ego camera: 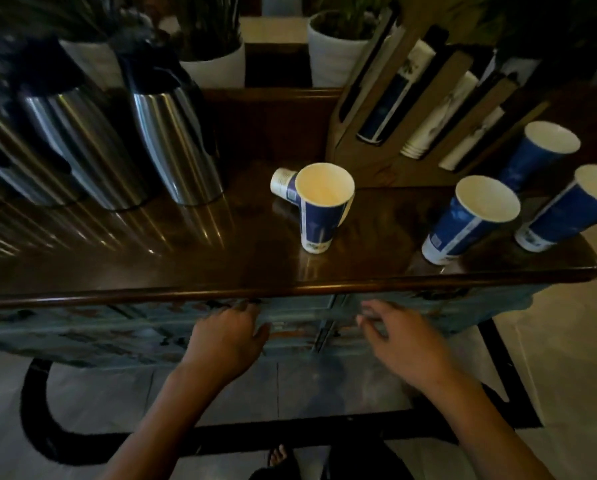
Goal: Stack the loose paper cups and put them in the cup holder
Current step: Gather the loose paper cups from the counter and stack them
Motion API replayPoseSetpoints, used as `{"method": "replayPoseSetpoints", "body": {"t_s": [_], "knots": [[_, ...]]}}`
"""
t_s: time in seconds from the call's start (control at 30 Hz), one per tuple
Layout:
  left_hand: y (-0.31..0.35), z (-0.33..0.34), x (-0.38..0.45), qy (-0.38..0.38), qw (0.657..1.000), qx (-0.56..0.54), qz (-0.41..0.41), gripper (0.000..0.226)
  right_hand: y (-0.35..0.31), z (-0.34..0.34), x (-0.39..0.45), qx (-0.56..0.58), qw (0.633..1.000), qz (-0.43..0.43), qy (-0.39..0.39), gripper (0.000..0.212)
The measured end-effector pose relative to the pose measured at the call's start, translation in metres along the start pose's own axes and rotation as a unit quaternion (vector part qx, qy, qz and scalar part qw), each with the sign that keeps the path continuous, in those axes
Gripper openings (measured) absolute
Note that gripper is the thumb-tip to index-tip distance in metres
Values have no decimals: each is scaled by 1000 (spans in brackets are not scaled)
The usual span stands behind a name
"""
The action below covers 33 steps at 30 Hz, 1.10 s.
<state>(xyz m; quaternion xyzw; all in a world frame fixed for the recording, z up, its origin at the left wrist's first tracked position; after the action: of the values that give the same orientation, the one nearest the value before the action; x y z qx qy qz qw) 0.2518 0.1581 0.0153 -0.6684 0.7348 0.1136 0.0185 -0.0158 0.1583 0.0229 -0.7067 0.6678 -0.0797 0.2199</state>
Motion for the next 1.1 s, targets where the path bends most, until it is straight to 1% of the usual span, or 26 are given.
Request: {"method": "replayPoseSetpoints", "body": {"t_s": [0.1, 0.2, 0.27, 0.37, 0.43, 0.53, 0.63, 0.73, 0.8, 0.87, 0.97, 1.03, 1.1], "knots": [[8, -34, 31, 55, 998, -22, 27, 40, -9, -30, 16, 6, 998, -10, 69, 40], [7, -59, 58, 83, 995, -43, 35, 37, -13, -45, 37, 24, 995, -17, 94, 45], [3, -72, 76, 96, 994, -38, 32, 36, -12, -50, 58, 29, 994, -16, 108, 43], [-3, -88, 102, 104, 994, -25, 11, 45, -11, -58, 87, 88, 985, -3, 148, 36], [-6, -101, 118, 125, 992, -24, -8, 54, -8, -60, 100, 135, 975, 15, 174, 29], [-5, -112, 138, 155, 987, -26, -24, 62, 2, -57, 115, 170, 967, 37, 188, 27], [-7, -109, 150, 163, 985, -41, -29, 67, 7, -54, 132, 199, 961, 36, 187, 33], [-11, -98, 160, 148, 988, -37, -36, 76, 11, -55, 148, 228, 954, 43, 189, 40], [-10, -90, 169, 137, 989, -40, -30, 81, 13, -57, 157, 266, 941, 50, 202, 43], [-8, -84, 181, 136, 989, -47, -17, 88, 15, -57, 168, 277, 937, 59, 203, 48], [-8, -80, 203, 133, 990, -47, 7, 97, 19, -52, 178, 247, 950, 62, 179, 65], [-7, -83, 219, 126, 990, -45, 46, 99, 17, -52, 181, 209, 962, 53, 168, 73], [-3, -88, 232, 125, 987, -33, 96, 101, 11, -56, 184, 176, 970, 22, 163, 76]]}}
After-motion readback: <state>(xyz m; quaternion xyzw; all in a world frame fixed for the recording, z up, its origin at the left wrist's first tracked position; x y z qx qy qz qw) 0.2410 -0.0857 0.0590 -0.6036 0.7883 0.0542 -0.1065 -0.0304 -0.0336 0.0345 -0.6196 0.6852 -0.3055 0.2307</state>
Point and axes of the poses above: each hand's wrist, its own x-axis towards the middle knuckle, its own z-axis out of the palm, y = z × x, the point moved 8 cm from there along x, towards the middle knuckle, and after that the axes turned 5 degrees about y, right-handed, at the moved point
